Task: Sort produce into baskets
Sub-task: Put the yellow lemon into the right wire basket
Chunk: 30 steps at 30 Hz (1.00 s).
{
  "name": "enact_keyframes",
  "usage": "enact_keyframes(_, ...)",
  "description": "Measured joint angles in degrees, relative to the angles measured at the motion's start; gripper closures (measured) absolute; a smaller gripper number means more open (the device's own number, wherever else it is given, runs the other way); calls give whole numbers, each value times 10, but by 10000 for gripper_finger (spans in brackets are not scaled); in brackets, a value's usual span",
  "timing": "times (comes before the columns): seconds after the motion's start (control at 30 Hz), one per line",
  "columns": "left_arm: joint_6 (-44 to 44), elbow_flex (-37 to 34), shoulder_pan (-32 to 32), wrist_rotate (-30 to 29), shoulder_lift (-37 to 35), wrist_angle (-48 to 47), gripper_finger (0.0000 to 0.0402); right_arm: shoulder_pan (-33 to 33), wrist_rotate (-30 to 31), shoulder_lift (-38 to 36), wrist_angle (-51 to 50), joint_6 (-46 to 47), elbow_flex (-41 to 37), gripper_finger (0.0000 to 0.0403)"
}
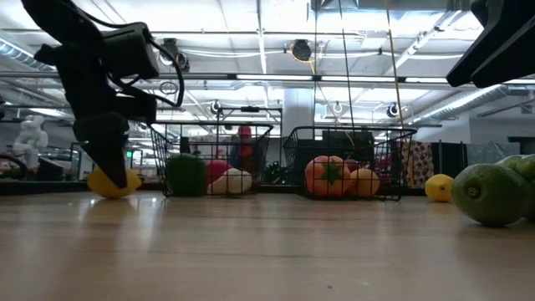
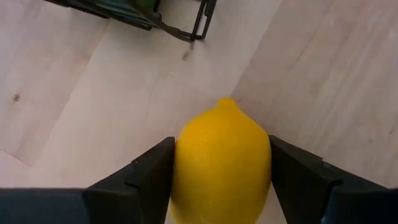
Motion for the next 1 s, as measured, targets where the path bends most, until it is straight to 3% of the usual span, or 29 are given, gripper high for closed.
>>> enact_keyframes(0.33, -60, 38, -27, -47, -40, -110, 167, 0, 2, 0, 0, 0, 0, 225)
enact_keyframes(0.7, -60, 81, -48, -57, -81, -142, 168, 0, 2, 0, 0, 0, 0, 225)
enact_keyframes(1.0, -60, 161, -76, -86, -119, -174, 168, -1, 14, 0, 1, 0, 0, 225)
